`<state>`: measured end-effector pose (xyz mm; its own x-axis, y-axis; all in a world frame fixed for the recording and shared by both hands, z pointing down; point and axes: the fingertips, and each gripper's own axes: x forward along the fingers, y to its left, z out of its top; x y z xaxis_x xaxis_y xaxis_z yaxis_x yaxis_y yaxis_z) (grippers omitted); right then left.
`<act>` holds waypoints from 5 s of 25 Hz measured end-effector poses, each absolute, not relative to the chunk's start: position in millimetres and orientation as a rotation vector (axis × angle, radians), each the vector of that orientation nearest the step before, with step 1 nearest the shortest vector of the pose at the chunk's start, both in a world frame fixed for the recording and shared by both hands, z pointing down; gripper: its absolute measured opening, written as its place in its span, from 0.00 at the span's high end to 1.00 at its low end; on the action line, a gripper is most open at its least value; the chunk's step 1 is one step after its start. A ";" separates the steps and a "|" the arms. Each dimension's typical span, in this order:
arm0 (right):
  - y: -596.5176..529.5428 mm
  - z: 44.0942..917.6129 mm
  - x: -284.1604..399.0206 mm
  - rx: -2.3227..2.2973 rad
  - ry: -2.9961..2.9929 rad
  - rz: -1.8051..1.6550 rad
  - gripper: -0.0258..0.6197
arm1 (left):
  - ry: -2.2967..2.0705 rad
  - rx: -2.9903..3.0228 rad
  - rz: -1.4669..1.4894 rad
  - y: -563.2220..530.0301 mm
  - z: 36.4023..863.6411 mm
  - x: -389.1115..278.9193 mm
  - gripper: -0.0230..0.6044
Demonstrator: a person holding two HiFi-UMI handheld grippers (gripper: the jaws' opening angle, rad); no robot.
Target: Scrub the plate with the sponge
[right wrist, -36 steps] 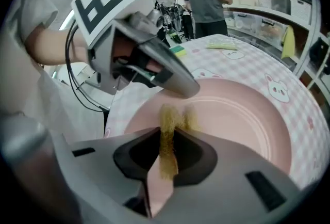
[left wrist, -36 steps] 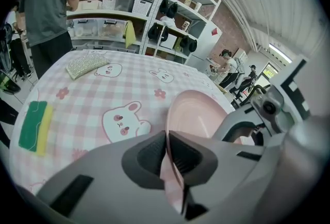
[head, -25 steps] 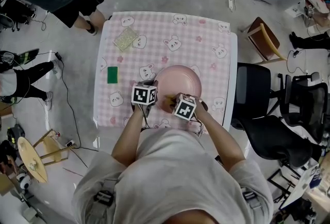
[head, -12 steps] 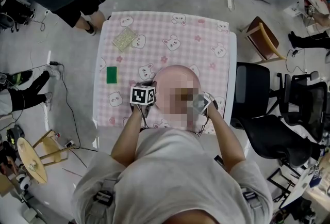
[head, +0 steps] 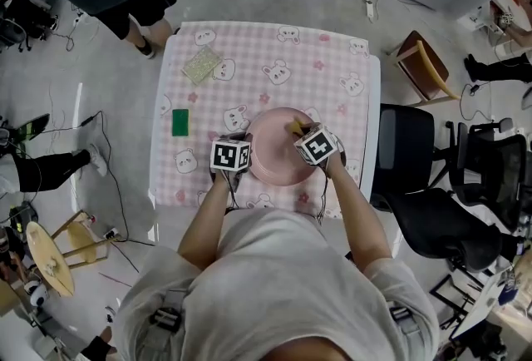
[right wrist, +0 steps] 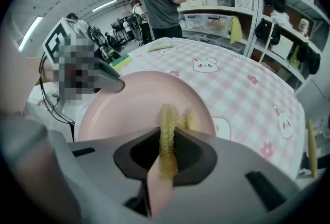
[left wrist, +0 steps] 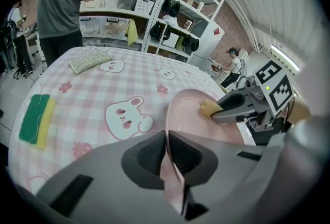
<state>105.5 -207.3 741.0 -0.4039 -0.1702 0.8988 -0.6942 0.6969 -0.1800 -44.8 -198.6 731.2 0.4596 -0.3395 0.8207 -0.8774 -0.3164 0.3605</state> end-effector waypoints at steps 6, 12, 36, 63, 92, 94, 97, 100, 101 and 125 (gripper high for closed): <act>-210.8 735.5 68.1 0.606 -1.982 0.587 0.85 | -1.035 1.852 0.805 -198.9 732.3 -46.8 0.92; -182.3 737.1 29.8 0.435 -2.042 0.566 0.85 | -1.032 1.839 0.793 -199.6 736.2 -48.7 0.92; -69.4 739.6 47.5 -0.087 -1.949 0.537 0.86 | -1.013 1.825 0.746 -194.8 745.7 -51.4 0.92; -197.1 729.8 105.6 0.510 -1.994 0.587 0.86 | -1.076 1.846 0.805 -198.6 739.6 -51.1 0.90; -124.7 594.1 68.2 1.255 -2.456 0.670 0.86 | -1.212 2.151 0.441 -111.0 599.3 -26.0 0.94; -112.0 594.8 61.6 1.280 -2.442 0.652 0.86 | -1.213 2.163 0.422 -97.1 595.2 -33.5 0.94; -93.7 591.8 59.2 1.350 -2.416 0.617 0.86 | -1.195 2.185 0.403 -79.3 592.3 -41.1 0.94; -80.5 580.7 67.5 1.448 -2.400 0.590 0.86 | -1.163 2.234 0.375 -71.2 582.7 -41.1 0.94; -79.7 574.7 70.7 1.475 -2.397 0.572 0.86 | -1.161 2.257 0.363 -73.1 576.3 -40.7 0.94; -107.7 366.5 128.3 1.672 -2.646 -0.002 0.86 | -1.500 2.653 0.025 -106.1 369.6 -4.5 0.94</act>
